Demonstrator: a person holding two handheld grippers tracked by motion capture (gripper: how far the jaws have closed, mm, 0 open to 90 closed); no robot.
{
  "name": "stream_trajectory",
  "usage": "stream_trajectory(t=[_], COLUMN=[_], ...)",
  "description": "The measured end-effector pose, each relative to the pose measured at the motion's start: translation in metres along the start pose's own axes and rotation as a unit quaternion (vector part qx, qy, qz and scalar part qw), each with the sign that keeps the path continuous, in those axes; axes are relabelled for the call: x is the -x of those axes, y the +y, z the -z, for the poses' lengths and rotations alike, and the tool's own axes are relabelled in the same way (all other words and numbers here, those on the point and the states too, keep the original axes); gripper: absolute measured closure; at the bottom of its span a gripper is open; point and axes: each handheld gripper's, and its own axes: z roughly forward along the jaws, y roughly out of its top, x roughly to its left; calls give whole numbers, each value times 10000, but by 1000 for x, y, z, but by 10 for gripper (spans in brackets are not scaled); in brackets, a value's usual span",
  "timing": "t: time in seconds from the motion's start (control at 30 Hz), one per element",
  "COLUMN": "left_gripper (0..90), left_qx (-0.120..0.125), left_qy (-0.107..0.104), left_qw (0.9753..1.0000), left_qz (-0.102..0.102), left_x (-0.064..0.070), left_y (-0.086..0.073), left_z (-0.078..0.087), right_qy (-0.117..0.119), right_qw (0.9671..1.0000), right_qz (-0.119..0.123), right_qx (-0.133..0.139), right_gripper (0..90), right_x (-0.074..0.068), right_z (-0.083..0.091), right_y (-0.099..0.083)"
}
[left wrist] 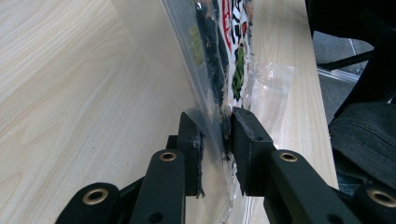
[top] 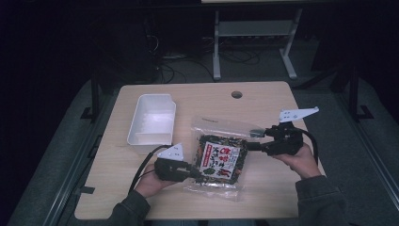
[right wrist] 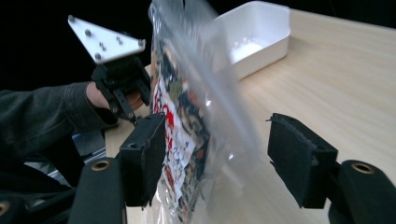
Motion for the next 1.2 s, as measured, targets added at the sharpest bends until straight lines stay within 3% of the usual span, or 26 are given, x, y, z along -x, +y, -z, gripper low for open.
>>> stream_trajectory(t=[0.07, 0.23, 0.33, 0.53, 0.7, 0.87, 1.0, 1.2], left_gripper=[740, 740, 739, 731, 678, 596, 522, 483], left_qx=[-5, -15, 1, -23, -80, -19, -3, -47], left_qy=[2, -21, -41, -29, 77, 318, 561, 694], left_qw=[10000, 10000, 10000, 10000, 9999, 9995, 9984, 9976], left_qz=[-17, -15, 19, 3, 14, 41, 67, 70], left_x=[0, 0, -1, 0, 0, 1, 1, 5], left_y=[0, -1, -1, -1, -3, -5, -7, -11], left_z=[0, 1, 1, 3, 5, 12, 20, 26], right_qy=[-27, 270, 432, 664, 992, 854, 540, 25], right_qw=[10000, 9996, 9989, 9977, 9950, 9961, 9980, 9995], right_qz=[24, -19, 99, 128, 94, 221, 312, 253], right_qx=[-91, -122, -139, -99, -54, -14, 56, 175], right_gripper=[372, 428, 508, 673, 737, 747, 749, 750], right_x=[0, 3, 1, -1, -5, -15, -21, -25], right_z=[-9, -28, -35, -39, -39, -35, -27, -18], right_y=[-7, -18, -18, -18, -15, -7, 4, 18])
